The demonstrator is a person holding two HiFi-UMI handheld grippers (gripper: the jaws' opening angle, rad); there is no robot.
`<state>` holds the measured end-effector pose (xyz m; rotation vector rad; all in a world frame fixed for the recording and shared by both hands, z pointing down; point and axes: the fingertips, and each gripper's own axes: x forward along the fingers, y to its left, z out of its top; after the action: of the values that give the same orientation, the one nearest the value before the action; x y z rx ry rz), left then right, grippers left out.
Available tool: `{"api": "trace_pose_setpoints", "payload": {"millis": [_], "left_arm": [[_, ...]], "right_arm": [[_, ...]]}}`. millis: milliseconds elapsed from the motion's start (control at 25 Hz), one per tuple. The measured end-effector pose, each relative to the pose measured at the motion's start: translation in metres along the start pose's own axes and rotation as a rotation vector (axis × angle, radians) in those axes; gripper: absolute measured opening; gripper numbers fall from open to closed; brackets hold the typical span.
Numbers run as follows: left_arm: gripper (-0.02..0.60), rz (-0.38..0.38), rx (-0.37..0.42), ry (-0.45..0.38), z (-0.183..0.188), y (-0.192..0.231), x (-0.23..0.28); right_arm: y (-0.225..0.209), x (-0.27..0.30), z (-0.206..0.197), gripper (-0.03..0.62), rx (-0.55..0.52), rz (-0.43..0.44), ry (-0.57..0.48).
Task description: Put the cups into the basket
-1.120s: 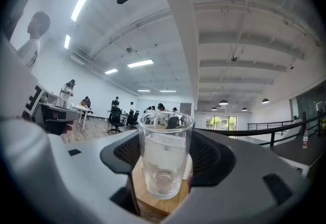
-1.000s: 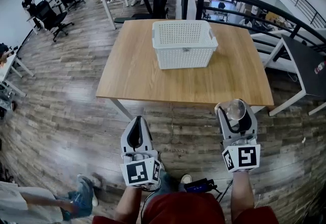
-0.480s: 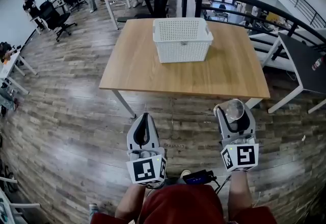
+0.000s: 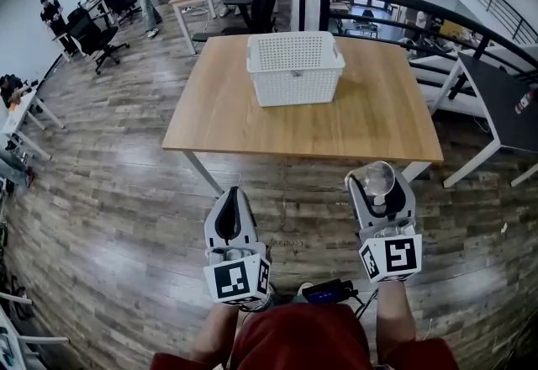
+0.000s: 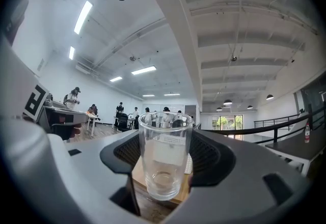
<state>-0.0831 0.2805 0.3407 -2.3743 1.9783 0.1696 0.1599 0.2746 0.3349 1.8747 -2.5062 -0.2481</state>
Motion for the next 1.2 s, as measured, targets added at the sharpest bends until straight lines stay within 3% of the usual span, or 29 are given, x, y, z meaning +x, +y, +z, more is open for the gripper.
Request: {"api": "trace_pose_setpoints", "payload": {"millis": [520, 1200], "left_arm": [[0.006, 0.037, 0.045, 0.003, -0.006, -0.019, 0.024], [0.006, 0.033, 0.022, -0.007, -0.013, 0.05, 0.095]], "right_arm": [[-0.02, 0.026, -0.015, 0.276, 0.016, 0.066, 0.004], [0.007, 0.12, -0.018, 0.276, -0.004, 0.07, 0.018]]}}
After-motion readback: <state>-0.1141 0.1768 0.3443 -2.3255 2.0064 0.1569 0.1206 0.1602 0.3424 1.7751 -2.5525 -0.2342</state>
